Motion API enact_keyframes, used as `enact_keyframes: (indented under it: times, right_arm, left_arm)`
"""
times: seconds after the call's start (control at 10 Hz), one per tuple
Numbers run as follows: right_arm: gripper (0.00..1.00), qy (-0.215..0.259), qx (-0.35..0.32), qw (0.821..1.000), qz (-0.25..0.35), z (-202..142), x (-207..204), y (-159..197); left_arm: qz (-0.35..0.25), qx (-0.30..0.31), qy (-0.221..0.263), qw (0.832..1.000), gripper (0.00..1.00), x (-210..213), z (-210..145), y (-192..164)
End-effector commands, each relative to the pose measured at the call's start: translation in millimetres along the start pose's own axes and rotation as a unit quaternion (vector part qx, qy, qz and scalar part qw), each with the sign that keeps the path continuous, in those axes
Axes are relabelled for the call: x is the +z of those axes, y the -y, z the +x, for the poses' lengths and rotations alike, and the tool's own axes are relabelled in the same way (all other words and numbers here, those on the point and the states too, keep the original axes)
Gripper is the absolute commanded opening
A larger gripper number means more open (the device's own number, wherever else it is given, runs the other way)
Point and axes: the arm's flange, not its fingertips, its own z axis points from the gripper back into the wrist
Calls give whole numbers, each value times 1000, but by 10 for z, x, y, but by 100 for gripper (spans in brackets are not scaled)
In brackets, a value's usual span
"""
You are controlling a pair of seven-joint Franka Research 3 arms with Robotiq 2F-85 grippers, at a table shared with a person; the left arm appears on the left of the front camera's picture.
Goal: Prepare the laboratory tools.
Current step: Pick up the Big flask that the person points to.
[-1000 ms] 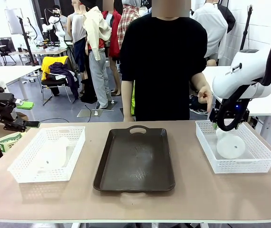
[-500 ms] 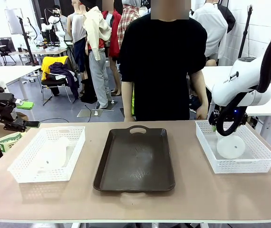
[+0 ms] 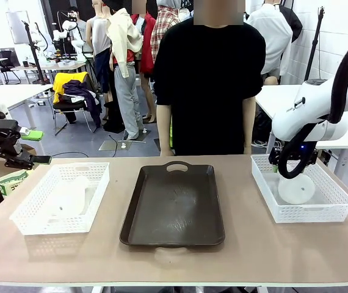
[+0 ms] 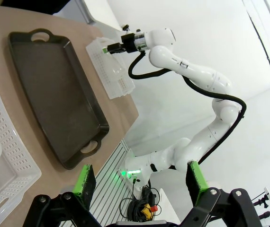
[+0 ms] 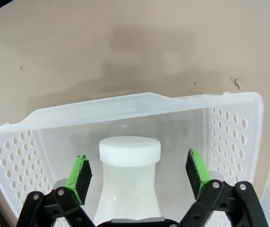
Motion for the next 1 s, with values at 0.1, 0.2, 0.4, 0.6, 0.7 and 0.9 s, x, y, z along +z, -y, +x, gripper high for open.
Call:
enact_keyframes:
  times: [0.1,0.2,0.4,0.6,0.7,0.9]
  right_arm:
    - [75,11,8,1000,-24,57,-61,-120]
    - [59,6,8,1000,-25,63,-74,-137]
    - [25,6,10,999,-30,69,-70,-158]
    - [0,4,8,999,-35,69,-39,-171]
    - [0,9,8,999,-42,64,-5,-168]
    - [0,3,18,1000,-14,21,-23,-116]
  left_arm:
    - [-6,0,1,1000,100,22,-1,17]
    - [-6,0,1,1000,100,22,-1,17]
    - [-6,0,1,1000,100,22,-1,17]
    - [-6,0,1,1000,100,22,-1,17]
    - [-6,0,1,1000,100,22,-1,17]
    - [-6,0,1,1000,100,22,-1,17]
